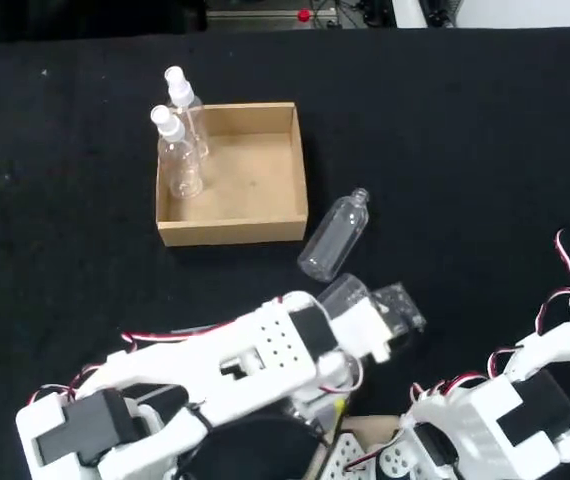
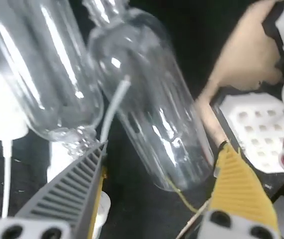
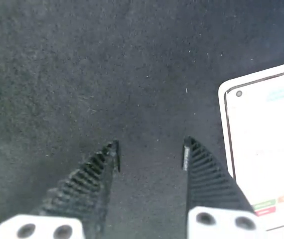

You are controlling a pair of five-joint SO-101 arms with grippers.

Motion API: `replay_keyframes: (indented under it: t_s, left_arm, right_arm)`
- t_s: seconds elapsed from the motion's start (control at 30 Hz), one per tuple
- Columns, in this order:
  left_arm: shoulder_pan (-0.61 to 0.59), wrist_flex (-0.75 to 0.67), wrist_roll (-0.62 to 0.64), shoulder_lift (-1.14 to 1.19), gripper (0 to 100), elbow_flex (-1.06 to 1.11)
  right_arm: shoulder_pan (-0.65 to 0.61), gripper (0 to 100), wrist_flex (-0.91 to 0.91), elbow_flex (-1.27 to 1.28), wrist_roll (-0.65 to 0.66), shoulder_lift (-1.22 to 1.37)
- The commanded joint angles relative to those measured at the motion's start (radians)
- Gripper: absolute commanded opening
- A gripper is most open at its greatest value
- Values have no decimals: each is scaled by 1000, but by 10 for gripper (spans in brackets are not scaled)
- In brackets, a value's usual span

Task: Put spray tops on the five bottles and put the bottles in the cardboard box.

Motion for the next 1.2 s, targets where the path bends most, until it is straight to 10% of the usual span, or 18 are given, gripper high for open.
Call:
replay_keyframes:
  t_s: [0.0,0.33,0.77,1.17]
  left_arm:
    - [-35,-43,12,-3,317,-19]
    - [45,-110,146,-5,317,97]
    - [-87,-68,-124,-17,317,168]
    - [-48,61,-89,-5,317,-87]
  right_arm:
    - [18,191,-21,-64,5,-10]
    - [17,191,-21,-64,3,-10]
    - [25,191,-21,-64,8,-10]
    - [48,191,40,-154,9,1]
